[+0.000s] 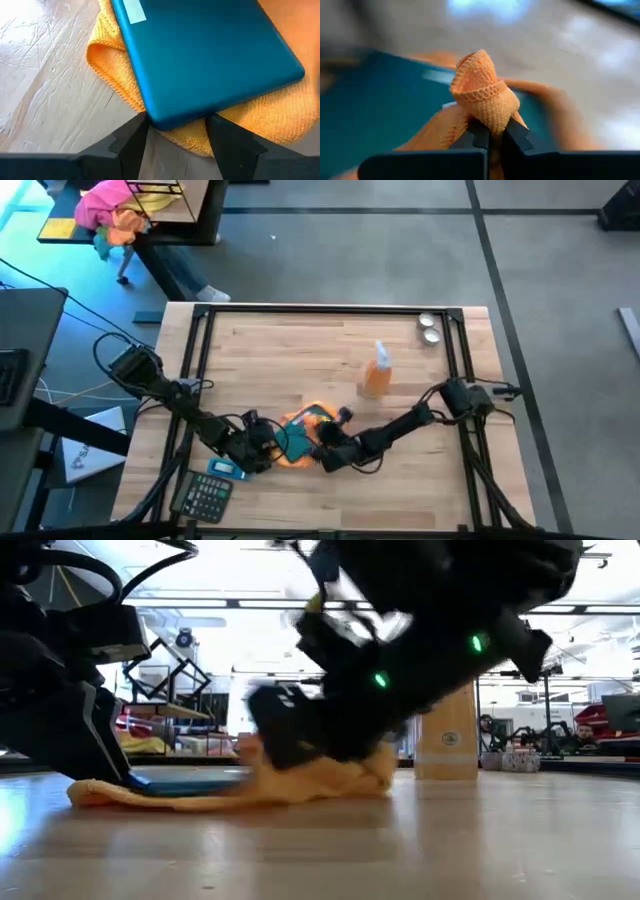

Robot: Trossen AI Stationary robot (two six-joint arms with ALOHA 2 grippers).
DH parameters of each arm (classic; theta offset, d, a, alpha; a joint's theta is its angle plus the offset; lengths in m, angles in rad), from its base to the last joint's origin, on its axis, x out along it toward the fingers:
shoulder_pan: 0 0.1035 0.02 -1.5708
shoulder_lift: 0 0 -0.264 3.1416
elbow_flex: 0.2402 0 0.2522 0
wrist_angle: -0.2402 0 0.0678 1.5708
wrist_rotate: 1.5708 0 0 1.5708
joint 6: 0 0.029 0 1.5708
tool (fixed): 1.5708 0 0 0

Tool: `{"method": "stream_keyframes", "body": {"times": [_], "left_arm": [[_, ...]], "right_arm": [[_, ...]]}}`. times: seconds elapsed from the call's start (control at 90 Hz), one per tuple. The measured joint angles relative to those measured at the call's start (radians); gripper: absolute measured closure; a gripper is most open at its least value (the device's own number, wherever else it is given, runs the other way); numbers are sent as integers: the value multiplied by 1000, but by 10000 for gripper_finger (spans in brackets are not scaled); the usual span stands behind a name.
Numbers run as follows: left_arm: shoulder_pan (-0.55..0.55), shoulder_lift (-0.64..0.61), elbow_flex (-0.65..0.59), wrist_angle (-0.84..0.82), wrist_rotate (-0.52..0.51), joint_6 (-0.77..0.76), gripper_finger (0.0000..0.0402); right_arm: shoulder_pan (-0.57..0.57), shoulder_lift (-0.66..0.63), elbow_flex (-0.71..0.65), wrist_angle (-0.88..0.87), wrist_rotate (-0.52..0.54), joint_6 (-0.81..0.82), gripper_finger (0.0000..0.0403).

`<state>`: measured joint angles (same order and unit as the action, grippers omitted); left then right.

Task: Apply microfiber cloth
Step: Wipe tablet with a microfiber cloth

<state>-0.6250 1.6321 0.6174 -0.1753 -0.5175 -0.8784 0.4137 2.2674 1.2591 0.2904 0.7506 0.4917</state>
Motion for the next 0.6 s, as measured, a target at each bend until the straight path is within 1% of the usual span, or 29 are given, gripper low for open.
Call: {"method": "stream_keyframes", "body": {"times": [0.1,0.122,0.156,0.2,0.289,0.411,0.511,0.544,0.6], "left_arm": [[0,0,0,-1,1,1,218],[0,0,0,-1,1,1,218],[-1,-1,0,0,2,1,218],[-3,-1,0,0,0,1,218],[-6,-1,0,5,-4,0,218],[-6,-1,0,3,-3,0,218],[-6,-1,0,-2,-4,-7,218],[-6,-1,0,-2,-4,-8,218],[-6,-1,0,-6,-3,-9,218]], "right_arm": [[-8,45,2,198,-242,-119,403],[-8,52,2,220,-270,-130,403],[-8,61,2,226,-274,-124,403],[-4,63,4,193,-231,-87,403],[7,61,7,93,-71,6,403],[-15,59,7,3,67,130,403],[-33,58,7,-166,249,309,403],[-37,56,7,-232,285,383,403],[-43,52,8,-346,312,494,403]]}}
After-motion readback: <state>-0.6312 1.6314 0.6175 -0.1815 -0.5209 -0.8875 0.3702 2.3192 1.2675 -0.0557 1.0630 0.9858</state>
